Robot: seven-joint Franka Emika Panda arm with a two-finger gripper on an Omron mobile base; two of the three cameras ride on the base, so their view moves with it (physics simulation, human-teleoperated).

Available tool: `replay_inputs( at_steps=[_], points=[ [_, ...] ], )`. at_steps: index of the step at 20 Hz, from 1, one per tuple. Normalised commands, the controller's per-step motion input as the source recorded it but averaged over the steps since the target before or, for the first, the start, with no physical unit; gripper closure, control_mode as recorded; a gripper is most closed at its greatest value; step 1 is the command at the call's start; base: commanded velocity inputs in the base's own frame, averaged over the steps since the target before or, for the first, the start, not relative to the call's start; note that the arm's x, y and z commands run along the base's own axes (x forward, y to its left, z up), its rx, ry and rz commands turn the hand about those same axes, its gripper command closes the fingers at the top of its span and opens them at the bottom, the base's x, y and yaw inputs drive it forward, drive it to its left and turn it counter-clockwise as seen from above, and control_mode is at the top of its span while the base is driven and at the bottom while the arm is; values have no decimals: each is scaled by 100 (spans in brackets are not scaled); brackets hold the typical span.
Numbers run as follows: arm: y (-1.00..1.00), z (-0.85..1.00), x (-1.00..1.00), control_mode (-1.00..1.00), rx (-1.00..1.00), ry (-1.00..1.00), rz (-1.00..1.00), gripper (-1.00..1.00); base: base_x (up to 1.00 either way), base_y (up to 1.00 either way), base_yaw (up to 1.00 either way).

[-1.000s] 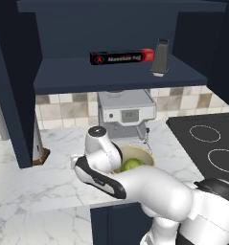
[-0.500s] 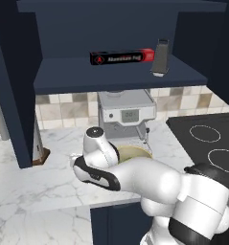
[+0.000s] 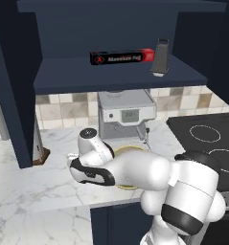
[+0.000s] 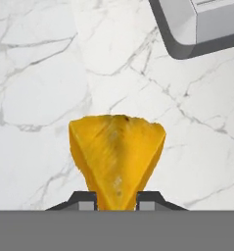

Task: Pick the cheese from the fridge and the cheese grater from the cabinet and place them next to the salad bowl.

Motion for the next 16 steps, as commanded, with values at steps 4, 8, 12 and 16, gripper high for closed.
replay_inputs(
  at_steps=[4,8,12,16],
  points=[
    [-8,-23,0,-100,0,0,-4,-100,0,0,0],
    [-15,-8,0,-100,0,0,-3,-100,0,0,0],
    [-9,4,0,-100,1,0,0,-100,0,0,0],
    [-13,17,0,-100,3,0,0,-100,0,0,0]
  ],
)
